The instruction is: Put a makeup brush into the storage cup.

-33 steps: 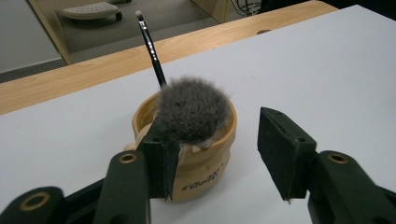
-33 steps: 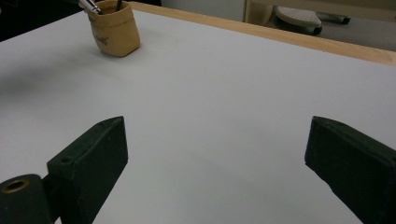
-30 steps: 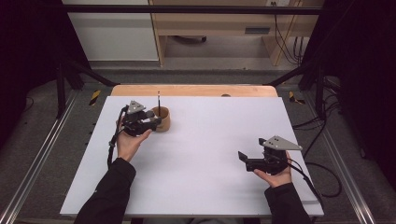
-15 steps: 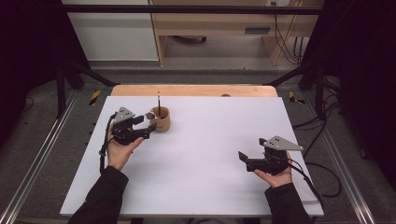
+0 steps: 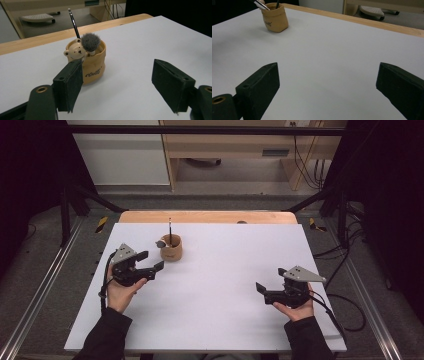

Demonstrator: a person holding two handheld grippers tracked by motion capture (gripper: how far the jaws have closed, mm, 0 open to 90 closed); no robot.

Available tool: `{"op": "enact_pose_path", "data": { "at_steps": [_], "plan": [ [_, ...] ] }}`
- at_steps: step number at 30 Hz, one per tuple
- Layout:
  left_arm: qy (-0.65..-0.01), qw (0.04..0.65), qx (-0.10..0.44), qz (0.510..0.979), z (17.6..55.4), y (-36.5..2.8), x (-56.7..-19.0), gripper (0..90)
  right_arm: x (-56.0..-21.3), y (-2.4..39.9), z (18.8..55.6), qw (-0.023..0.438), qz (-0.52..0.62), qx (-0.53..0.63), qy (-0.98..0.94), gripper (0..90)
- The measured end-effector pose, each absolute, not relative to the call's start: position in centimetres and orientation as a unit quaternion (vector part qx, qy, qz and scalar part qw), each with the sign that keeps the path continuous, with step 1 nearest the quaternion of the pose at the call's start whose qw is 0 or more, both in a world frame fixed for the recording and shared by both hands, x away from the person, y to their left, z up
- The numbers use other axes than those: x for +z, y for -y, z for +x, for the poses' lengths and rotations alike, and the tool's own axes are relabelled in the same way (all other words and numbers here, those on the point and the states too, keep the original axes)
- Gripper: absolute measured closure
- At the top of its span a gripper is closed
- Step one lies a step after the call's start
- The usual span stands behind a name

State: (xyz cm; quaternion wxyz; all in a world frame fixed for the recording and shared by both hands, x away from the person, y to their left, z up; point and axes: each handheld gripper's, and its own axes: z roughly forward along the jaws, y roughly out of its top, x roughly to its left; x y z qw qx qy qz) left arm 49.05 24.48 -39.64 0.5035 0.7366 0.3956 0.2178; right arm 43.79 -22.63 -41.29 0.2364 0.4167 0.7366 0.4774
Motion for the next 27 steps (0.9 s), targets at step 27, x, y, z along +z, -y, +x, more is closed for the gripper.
{"op": "enact_pose_path", "data": {
  "at_steps": [27],
  "plan": [
    [-0.378,0.51,0.202,0.746,45.1,-26.1,-41.6,14.4,-41.2,22.6,43.5,0.232,0.416,0.479,-0.737,5.5]
  ]
}}
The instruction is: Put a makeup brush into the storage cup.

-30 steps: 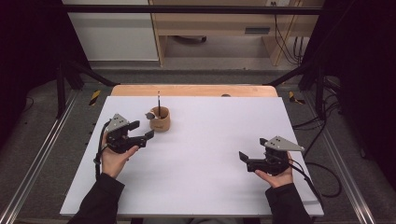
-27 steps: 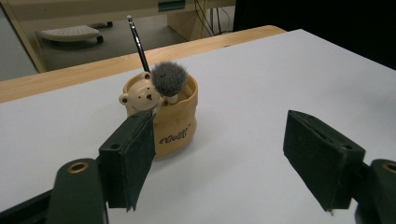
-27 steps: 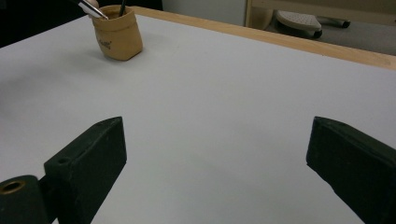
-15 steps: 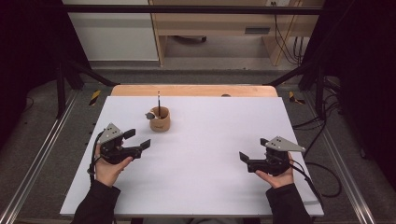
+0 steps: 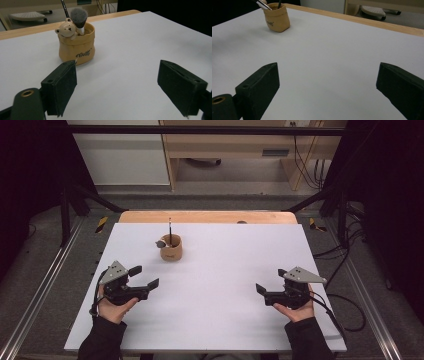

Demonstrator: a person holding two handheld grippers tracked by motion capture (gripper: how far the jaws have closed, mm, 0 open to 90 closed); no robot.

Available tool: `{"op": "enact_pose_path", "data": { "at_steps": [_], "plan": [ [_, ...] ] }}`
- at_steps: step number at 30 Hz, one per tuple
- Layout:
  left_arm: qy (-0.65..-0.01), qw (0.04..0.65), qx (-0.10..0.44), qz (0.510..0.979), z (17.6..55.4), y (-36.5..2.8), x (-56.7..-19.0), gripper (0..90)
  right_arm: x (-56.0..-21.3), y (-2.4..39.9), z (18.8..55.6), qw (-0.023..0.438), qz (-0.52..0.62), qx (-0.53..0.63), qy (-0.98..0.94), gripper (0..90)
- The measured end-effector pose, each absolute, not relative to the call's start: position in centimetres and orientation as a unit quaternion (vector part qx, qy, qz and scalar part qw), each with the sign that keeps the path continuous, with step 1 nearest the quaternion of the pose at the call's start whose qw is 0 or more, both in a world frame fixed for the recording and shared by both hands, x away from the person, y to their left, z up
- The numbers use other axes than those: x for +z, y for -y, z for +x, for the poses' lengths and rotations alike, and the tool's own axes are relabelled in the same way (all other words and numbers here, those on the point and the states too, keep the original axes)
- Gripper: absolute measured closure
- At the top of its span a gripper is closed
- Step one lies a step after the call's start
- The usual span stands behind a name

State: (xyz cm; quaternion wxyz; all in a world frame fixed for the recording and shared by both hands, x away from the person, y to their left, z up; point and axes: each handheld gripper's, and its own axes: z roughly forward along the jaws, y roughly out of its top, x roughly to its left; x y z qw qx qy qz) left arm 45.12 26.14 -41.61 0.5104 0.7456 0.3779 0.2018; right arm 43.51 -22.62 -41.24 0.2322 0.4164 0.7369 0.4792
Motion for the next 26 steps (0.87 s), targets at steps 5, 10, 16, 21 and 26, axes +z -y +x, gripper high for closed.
{"op": "enact_pose_path", "data": {
  "at_steps": [5,10,16,21,26],
  "plan": [
    [-0.372,0.511,0.209,0.746,44.6,-26.3,-41.9,11.5,-41.2,22.7,43.4,0.232,0.416,0.481,-0.736,5.4],
    [-0.375,0.508,0.214,0.745,44.3,-26.8,-42.2,9.9,-41.2,22.7,43.4,0.233,0.415,0.482,-0.736,5.4],
    [-0.382,0.513,0.216,0.738,43.9,-27.5,-42.3,8.7,-41.2,22.7,43.3,0.229,0.415,0.484,-0.736,5.5],
    [-0.386,0.51,0.217,0.738,43.7,-27.9,-42.6,7.5,-41.1,22.7,43.3,0.228,0.415,0.486,-0.735,5.5],
    [-0.393,0.508,0.216,0.735,43.7,-28.2,-42.9,6.8,-41.2,22.7,43.3,0.228,0.416,0.485,-0.735,5.5]
  ]
}}
